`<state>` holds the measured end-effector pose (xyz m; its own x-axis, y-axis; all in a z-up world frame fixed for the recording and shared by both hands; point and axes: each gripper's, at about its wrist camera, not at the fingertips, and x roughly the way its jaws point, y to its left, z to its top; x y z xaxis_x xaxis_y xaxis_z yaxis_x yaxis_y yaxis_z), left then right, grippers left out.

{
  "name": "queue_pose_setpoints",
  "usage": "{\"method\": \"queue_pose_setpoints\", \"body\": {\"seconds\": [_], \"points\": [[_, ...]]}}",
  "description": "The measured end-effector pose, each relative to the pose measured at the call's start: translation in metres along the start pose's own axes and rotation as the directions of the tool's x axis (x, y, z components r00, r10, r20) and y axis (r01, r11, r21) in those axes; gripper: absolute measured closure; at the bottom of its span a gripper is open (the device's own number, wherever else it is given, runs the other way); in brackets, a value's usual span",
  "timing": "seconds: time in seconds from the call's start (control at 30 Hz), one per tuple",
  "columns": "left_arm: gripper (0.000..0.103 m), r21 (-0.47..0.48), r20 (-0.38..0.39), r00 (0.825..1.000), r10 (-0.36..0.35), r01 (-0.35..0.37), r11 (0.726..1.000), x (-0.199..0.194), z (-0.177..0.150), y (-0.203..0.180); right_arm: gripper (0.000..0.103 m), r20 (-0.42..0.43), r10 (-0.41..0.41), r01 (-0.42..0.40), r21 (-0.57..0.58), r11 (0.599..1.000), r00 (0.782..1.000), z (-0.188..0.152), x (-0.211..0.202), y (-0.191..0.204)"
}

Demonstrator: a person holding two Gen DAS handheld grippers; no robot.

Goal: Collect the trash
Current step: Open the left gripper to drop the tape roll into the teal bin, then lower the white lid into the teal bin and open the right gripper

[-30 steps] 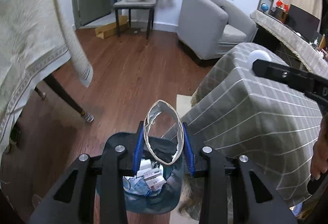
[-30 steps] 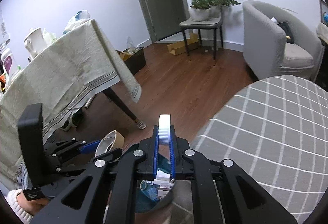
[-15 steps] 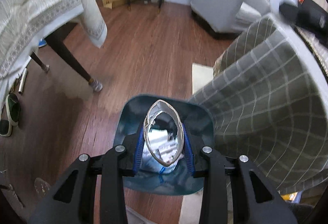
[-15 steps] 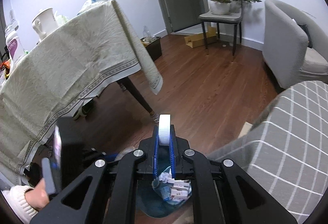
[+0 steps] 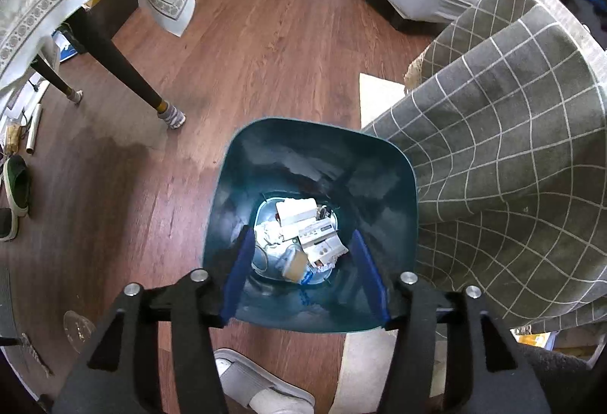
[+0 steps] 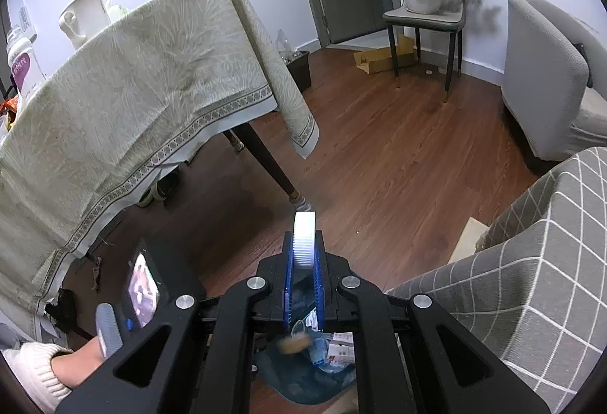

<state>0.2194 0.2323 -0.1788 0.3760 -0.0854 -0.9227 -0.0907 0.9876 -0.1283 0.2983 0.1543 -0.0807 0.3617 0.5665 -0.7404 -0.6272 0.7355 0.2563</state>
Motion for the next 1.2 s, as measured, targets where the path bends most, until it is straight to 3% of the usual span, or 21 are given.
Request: {"method": "queue_pose_setpoints", "body": {"seconds": [0.2, 0.57, 0.87, 1.2], "points": [[0.037, -0.004, 0.05, 0.999, 0.007, -0.007, 1.0, -0.017, 0.004, 0.006, 0.094, -0.038, -0.002, 0.002, -0.003, 1.0, 0.999, -0.004, 0.017, 0.003], [0.037, -0.025, 0.169, 0.985, 0.026, -0.022, 0.999, -0.06, 0.011, 0.02, 0.094, -0.133, -0.017, 0.019, 0.01, 1.0, 0.991, -0.019, 0.054, 0.007], [0.042, -0.054, 0.284, 0.958, 0.029, -0.014, 0.998, -0.103, 0.022, 0.025, 0.094, -0.215, -0.033, 0.031, -0.011, 0.999, 0.976, -0.034, 0.085, 0.014], [0.06, -0.055, 0.373, 0.928, -0.023, 0.047, 0.997, -0.146, 0.036, 0.019, 0.094, -0.321, -0.065, 0.046, -0.066, 0.997, 0.945, -0.061, 0.116, 0.024]]}}
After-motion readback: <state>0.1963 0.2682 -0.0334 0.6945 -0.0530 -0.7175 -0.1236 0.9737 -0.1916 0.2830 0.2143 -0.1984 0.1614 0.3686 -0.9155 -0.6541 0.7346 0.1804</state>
